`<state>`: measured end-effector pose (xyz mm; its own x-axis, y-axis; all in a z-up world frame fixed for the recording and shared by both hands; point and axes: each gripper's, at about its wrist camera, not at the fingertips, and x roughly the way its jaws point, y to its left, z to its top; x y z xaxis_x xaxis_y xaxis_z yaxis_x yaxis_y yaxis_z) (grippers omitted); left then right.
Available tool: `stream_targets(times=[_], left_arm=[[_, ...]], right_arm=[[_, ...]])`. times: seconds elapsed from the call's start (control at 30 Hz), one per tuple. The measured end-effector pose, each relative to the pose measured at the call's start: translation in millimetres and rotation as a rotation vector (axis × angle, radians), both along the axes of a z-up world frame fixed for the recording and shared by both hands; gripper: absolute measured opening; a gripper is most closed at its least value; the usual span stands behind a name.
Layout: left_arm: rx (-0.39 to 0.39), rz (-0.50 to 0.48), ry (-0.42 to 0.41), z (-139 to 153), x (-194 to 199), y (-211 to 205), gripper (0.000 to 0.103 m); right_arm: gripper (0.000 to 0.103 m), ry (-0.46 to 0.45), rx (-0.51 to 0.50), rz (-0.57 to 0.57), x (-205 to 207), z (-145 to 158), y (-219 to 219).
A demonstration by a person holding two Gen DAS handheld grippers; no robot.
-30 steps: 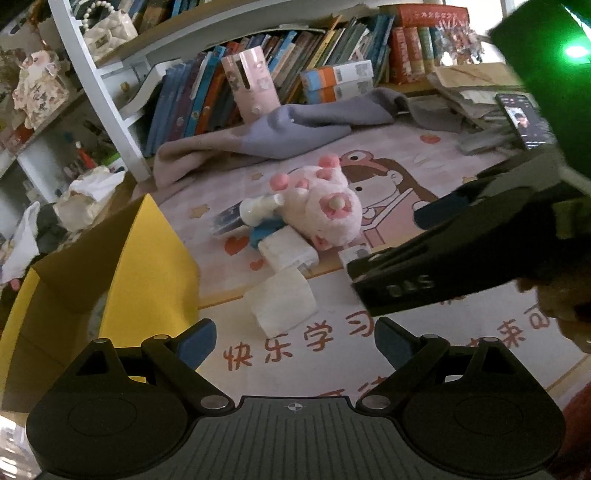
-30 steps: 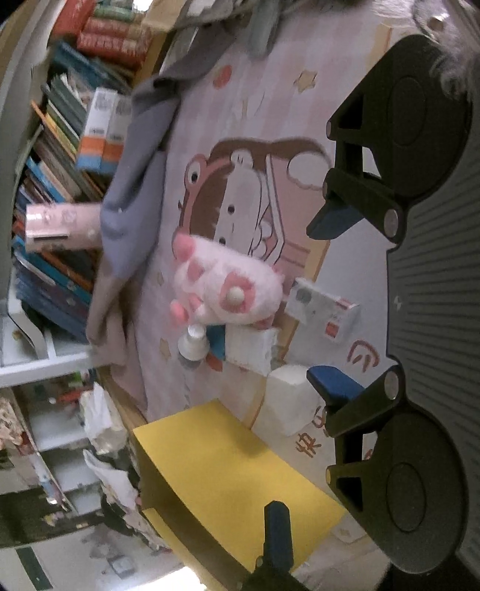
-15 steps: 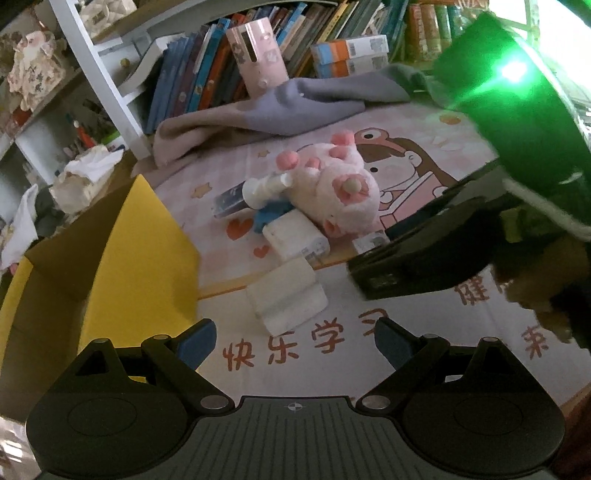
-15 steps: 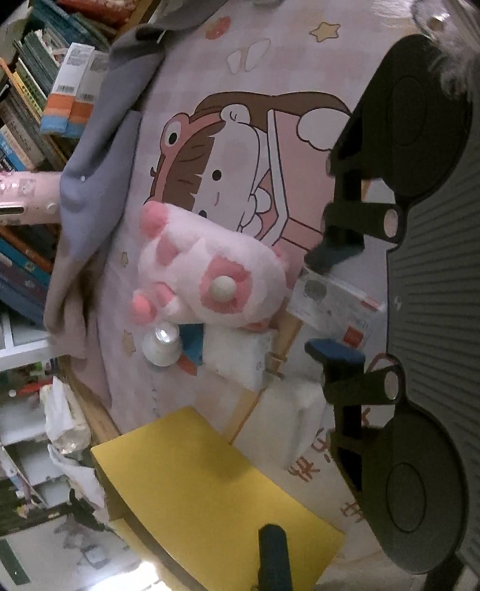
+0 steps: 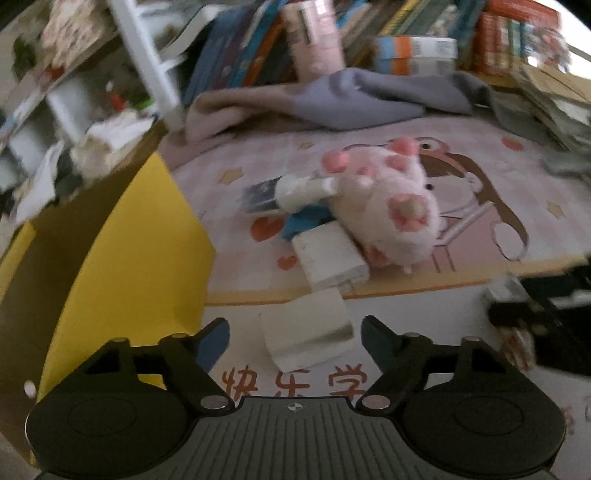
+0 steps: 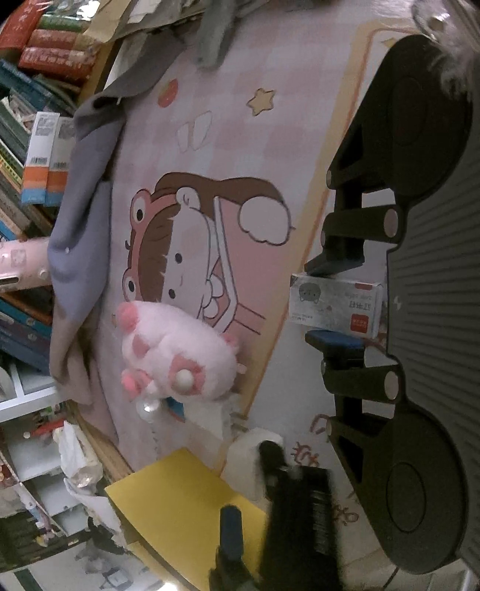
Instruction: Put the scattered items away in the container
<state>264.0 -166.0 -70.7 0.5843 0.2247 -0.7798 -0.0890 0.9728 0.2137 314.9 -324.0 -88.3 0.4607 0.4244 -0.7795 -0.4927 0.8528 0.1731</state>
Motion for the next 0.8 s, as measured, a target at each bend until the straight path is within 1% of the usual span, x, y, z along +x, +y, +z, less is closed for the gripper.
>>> stream_targets(times=[0.1,0.23,0.27,0.43,0.53,0.6,0.8], left_arm=[[-0.034,0.021,0.007,-3.4,2.0,5.0,0.073],[-0.082,0.030,0.010,-6.4,2.9,4.9,0.054],[-0.090,0.032,0.008,-6.9,3.2,4.9,0.052],[-0.106,0.031,-0.002,-5.5,1.1,5.1,0.045],[-0.139,0.019,-0.001,-2.9,-1.5,5.6,0.041],[-0.151,0.010,-0.005,-0.2,-5.1,2.8,0.041],[-0.146,-0.017,-0.029,11.9,-14.3,-1.5,0.039]], right_arm=[[0.031,0.003,0.002,0.004,-2.5,0.4,-3.0],[0.031,0.002,-0.001,0.009,-2.8,0.9,-4.2],[0.031,0.002,-0.002,0.010,-3.4,1.0,-4.3],[0.031,-0.005,-0.006,0.016,-4.9,0.1,-4.5],[0.031,-0.005,-0.009,0.017,-5.6,0.2,-4.2],[0.031,-0.003,-0.008,0.018,-6.6,0.8,-4.1],[0.030,-0.011,0.005,0.024,-12.7,6.1,-5.2]])
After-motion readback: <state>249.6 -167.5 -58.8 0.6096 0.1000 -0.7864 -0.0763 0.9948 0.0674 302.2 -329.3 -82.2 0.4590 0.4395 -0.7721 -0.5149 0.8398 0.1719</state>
